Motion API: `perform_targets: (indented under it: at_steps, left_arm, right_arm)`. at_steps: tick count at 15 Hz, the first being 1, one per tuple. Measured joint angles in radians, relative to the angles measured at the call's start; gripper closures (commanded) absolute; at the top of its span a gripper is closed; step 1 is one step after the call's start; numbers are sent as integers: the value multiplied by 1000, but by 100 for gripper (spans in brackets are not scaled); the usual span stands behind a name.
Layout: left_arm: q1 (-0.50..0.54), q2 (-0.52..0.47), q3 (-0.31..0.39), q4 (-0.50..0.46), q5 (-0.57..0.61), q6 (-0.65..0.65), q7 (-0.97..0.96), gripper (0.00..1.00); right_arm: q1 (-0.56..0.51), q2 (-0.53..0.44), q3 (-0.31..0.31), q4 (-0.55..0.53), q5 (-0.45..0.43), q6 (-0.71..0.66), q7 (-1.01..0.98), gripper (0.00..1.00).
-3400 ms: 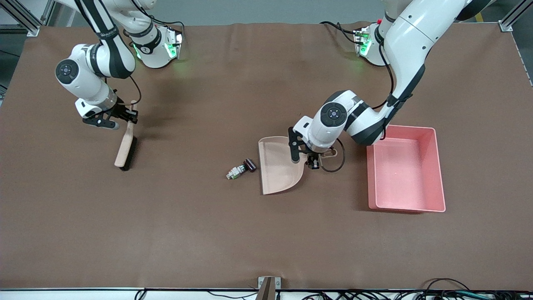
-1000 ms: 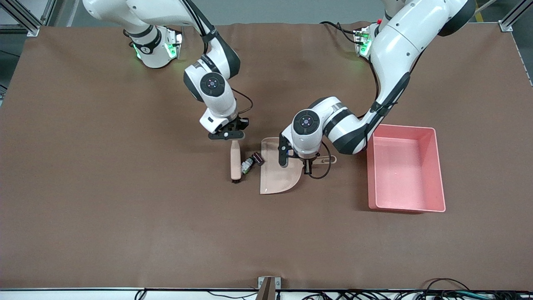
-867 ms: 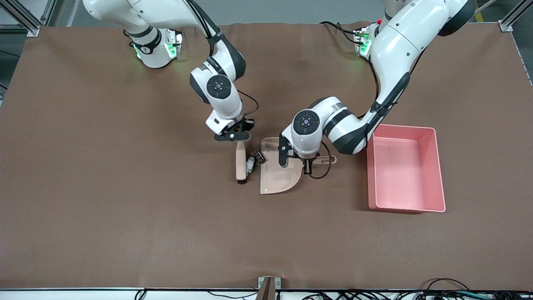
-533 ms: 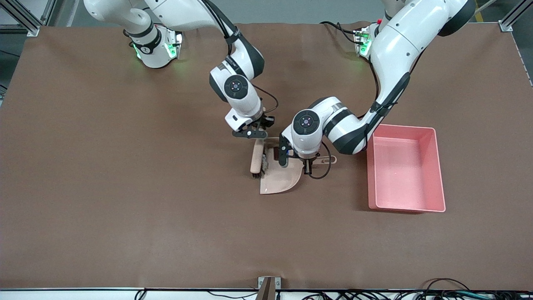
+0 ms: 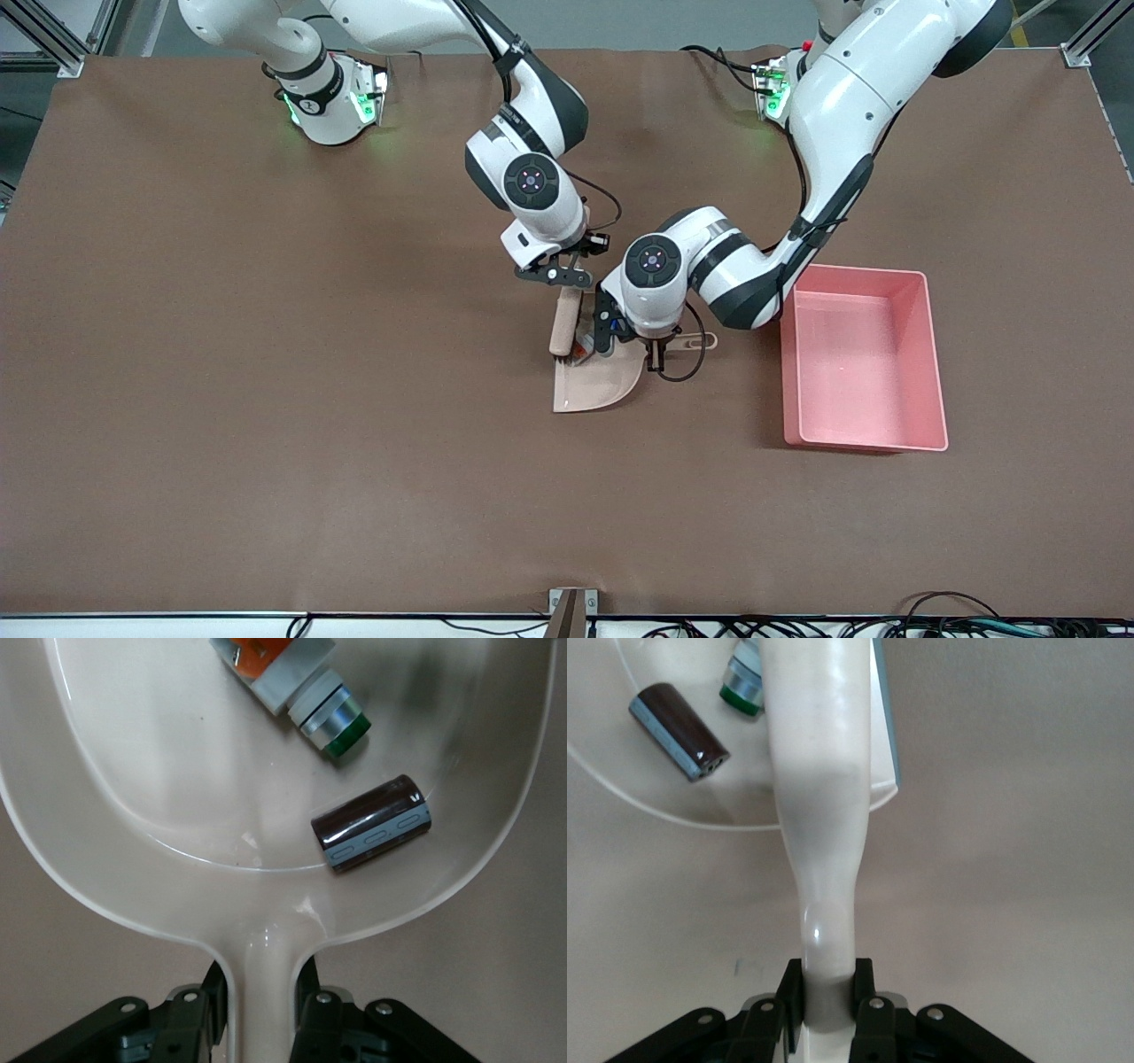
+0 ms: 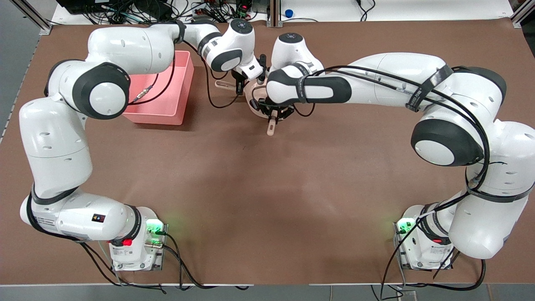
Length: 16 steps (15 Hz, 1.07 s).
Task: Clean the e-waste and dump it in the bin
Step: 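Sweep the capacitor and switch into the dustpan with the brush, then lift the brush away from the dustpan with the right gripper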
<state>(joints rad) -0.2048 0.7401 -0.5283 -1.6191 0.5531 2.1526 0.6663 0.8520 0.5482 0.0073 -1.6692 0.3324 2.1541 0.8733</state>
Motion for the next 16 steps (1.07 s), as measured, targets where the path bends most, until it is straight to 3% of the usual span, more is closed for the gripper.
perform_targets:
  at_steps: [6,10,13,16]
  left_arm:
    - [2,0,1,0,1,38,14,100]
    - [1,1,0,0,1,109,14,100]
    - [-1,1,-1,0,1,150,14,100]
    - [4,0,-12,9,1,168,18,100]
  right_arm:
    - [-18,2,-30,12,-3,-88,-59,100]
    - [-108,-47,-90,-20,-45,-157,-134,100]
    - [-218,-163,-102,-154,-135,-136,-187,100]
    - [-332,-333,-106,-389,-161,-50,-335,100]
